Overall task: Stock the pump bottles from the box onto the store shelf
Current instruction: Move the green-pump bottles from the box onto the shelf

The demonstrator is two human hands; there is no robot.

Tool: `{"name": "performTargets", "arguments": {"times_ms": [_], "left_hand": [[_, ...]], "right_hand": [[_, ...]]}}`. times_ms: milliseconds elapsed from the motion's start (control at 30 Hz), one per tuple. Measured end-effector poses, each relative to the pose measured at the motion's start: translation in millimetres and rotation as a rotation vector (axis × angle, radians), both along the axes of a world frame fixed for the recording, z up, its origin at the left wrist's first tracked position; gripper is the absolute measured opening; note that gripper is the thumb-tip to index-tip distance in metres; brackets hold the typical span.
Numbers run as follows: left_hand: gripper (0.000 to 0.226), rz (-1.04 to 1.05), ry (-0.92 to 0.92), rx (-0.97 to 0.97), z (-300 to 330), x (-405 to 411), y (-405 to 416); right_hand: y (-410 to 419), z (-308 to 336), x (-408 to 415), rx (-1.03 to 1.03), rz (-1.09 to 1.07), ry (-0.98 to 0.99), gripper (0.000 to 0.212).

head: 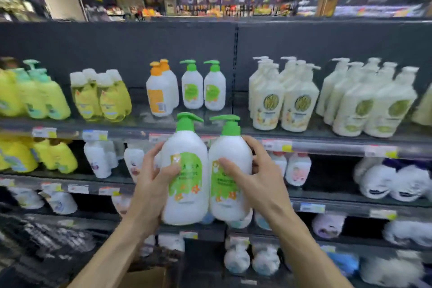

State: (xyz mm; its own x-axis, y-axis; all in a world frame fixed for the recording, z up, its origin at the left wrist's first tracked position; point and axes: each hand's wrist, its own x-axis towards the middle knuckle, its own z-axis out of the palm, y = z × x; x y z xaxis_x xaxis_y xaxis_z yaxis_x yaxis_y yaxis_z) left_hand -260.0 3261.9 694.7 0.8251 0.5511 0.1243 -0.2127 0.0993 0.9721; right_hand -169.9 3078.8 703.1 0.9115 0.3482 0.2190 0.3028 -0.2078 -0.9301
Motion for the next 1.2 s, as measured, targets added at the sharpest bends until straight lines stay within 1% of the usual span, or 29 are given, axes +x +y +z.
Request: {"name": "performTargets", "arguments": {"times_ms": [67,133,167,233,400,533,600,633,700,733,800,967,1100,1200], "left_hand": [[0.071,-0.026,-0.008,0.029,22,15,-26],[0.082,-0.054,0.011,0.11,40,26,-43],[0.083,-0.066,0.017,0.143,47,31,-48],[0.076,-0.075,0.027,0.196,59,40,-49],[0.062,-0.013,0.033,0.319,74,63,-17],[0.061,0.001,0.053,0.409,81,86,29],[0.062,-0.015,0.044,0.441,83,103,56],[0.064,-0.02,0.037,0.446,84,113,69],[0.078,-0.024,0.028,0.439,86,134,96],[0.085,-0.028,0.033,0.438,86,144,109],[0.093,-0.031,0.037,0.449,86,162,130],[0.087,-0.021,0.024,0.457,85,203,159],[0.089,-0.04,0.018,0.462,83,220,165],[0.093,-0.047,0.027,0.449,83,226,164]], "right_hand": [[-22,20,11,0.027,-0.025,-0.048,0.063],[-37,35,21,0.045,-0.037,-0.071,0.061],[-42,40,26,0.052,-0.045,-0.075,0.061],[-45,48,37,0.061,-0.057,-0.094,0.062],[-20,56,66,0.102,-0.001,-0.087,0.052],[22,57,103,0.121,0.071,-0.077,0.056],[48,54,128,0.115,0.077,-0.064,0.062],[62,54,141,0.111,0.069,-0.061,0.066],[90,52,171,0.111,0.065,-0.058,0.069],[103,51,185,0.11,0.069,-0.056,0.066],[123,49,209,0.116,0.071,-0.055,0.06],[151,29,258,0.097,0.039,-0.059,0.06],[156,12,283,0.081,0.019,-0.074,0.061],[159,6,292,0.126,0.029,-0.048,0.061]]}}
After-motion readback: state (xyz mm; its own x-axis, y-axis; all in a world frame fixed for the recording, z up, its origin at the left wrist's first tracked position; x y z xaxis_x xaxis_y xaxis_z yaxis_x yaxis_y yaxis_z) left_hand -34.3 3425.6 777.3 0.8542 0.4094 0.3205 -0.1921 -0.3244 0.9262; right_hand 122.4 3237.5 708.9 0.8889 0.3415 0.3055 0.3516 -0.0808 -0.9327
